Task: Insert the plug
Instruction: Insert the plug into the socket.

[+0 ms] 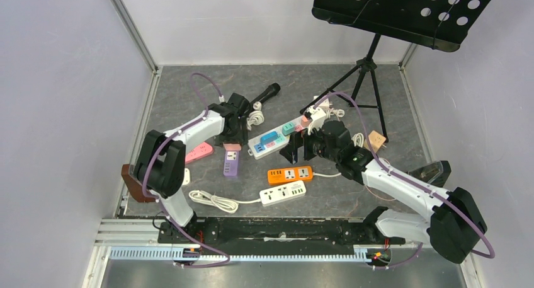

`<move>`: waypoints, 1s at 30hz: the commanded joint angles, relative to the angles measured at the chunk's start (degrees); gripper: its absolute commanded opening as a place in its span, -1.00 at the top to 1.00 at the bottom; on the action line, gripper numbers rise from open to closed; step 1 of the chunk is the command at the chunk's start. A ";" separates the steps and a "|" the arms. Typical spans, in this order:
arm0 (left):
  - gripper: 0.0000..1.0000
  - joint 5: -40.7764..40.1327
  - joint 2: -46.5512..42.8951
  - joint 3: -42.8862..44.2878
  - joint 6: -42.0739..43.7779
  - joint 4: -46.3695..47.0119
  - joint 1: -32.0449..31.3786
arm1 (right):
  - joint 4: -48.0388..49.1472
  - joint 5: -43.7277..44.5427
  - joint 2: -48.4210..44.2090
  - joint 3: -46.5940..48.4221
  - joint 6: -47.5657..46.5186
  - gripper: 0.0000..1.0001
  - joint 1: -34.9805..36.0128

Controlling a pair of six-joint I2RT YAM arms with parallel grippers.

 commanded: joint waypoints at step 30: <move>-0.60 12.52 -36.47 -11.07 5.35 7.94 2.24 | -20.42 31.86 0.92 1.01 -4.53 -0.57 -22.76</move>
